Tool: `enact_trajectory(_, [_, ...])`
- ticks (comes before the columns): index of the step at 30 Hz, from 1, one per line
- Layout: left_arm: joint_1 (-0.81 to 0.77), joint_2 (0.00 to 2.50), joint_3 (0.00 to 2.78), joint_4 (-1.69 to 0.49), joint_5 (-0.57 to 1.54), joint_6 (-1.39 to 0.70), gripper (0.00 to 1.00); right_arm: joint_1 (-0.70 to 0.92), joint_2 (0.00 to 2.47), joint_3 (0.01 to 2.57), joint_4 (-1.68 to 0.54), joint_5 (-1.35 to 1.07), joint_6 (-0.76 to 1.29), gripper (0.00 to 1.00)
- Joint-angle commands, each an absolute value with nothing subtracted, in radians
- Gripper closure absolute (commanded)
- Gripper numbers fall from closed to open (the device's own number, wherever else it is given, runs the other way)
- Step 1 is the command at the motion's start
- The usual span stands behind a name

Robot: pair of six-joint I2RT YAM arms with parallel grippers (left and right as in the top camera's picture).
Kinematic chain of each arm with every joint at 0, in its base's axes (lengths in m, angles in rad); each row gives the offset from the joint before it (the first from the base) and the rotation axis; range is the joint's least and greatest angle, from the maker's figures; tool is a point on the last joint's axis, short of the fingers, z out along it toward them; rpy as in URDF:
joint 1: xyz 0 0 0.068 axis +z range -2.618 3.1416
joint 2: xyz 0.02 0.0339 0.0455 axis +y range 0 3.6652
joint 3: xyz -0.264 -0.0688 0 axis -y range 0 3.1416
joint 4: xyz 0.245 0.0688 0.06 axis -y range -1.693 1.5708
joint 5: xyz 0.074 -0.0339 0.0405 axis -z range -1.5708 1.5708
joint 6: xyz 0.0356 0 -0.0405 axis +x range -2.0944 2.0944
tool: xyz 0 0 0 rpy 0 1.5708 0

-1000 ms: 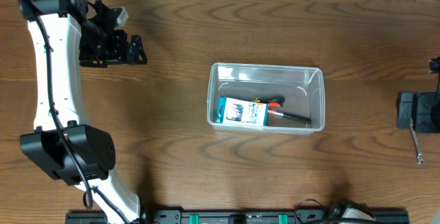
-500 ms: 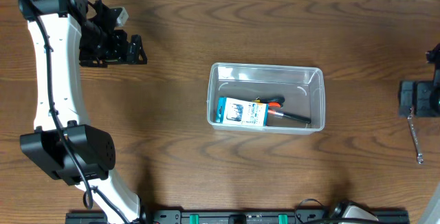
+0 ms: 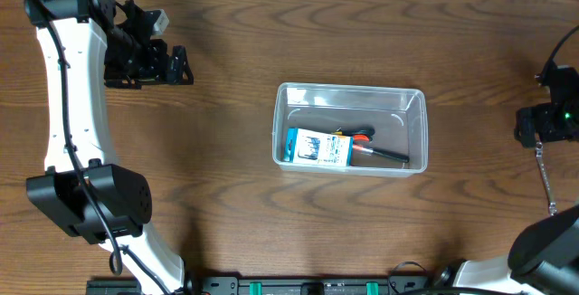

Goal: Pack container
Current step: 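Move the right gripper over the silver wrench at the right edge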

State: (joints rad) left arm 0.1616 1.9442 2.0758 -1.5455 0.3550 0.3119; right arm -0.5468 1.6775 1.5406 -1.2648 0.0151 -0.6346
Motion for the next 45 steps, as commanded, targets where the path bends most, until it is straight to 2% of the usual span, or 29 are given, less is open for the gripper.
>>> enact_trajectory(1, [0.161, 1.951, 2.079, -1.551, 0.346, 0.317, 0.02, -0.593, 1.730, 1.541, -1.273, 0.007, -0.690, 0.01])
enact_trajectory(10, [0.161, 1.951, 2.079, -1.551, 0.346, 0.318, 0.02, -0.693, 1.781, 1.541, -1.320, -0.097, -0.856, 0.01])
enact_trajectory(22, [0.161, 1.951, 2.079, -1.551, 0.346, 0.317, 0.02, -0.827, 1.801, 1.539, -1.318, -0.047, -0.869, 0.01])
enact_trajectory(31, [0.161, 1.951, 2.079, -1.551, 0.346, 0.317, 0.02, -0.836, 1.842, 1.476, -1.281, 0.048, -0.869, 0.01])
enact_trajectory(45, [0.161, 1.951, 2.079, -1.551, 0.347, 0.317, 0.02, -0.837, 1.846, 1.292, -1.076, 0.135, -0.880, 0.01])
